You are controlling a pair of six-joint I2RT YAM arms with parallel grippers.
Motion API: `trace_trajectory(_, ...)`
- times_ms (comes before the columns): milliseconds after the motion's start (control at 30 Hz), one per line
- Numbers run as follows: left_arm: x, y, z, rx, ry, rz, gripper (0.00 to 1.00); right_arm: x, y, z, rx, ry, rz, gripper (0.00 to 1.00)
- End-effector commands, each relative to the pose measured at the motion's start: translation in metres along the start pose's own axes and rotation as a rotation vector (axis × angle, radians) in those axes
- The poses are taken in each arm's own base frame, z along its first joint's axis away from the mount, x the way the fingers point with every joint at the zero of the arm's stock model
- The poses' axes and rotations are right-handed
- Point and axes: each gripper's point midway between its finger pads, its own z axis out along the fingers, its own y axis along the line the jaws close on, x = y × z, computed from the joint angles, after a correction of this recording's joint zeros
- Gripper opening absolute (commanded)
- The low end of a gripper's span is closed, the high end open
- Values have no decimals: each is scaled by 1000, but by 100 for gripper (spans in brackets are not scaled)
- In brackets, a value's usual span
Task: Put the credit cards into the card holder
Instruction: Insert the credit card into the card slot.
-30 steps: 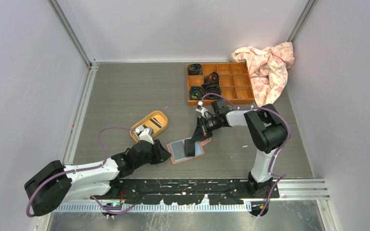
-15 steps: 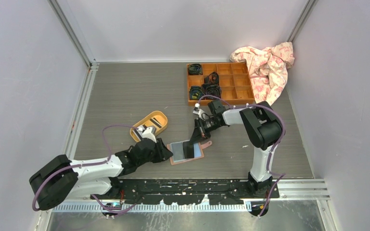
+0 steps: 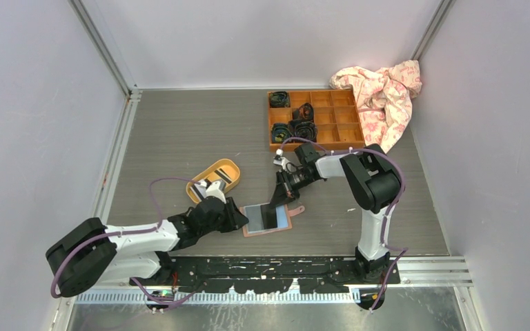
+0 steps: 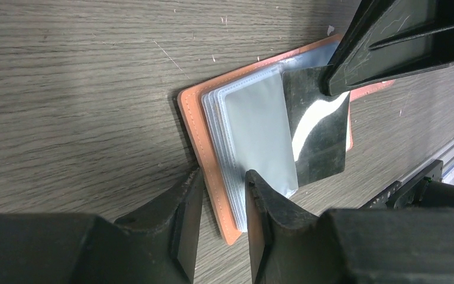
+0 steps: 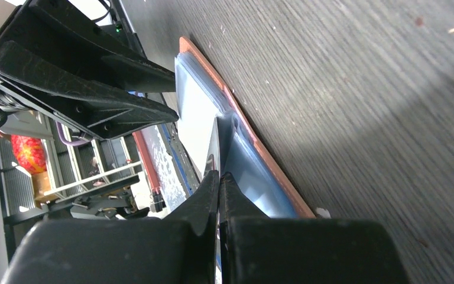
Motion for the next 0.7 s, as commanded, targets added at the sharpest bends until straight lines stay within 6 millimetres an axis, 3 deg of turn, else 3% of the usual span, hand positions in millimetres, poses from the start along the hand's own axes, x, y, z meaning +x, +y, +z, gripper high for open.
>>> trace_trajectory(0,-12,-21,3,56,-27,15,33,-6,4,4,-21,12,-27,2)
trace_trajectory(667,-8,-26,9,69,-2,17,30,-12,0,11,-45,-9,26,3)
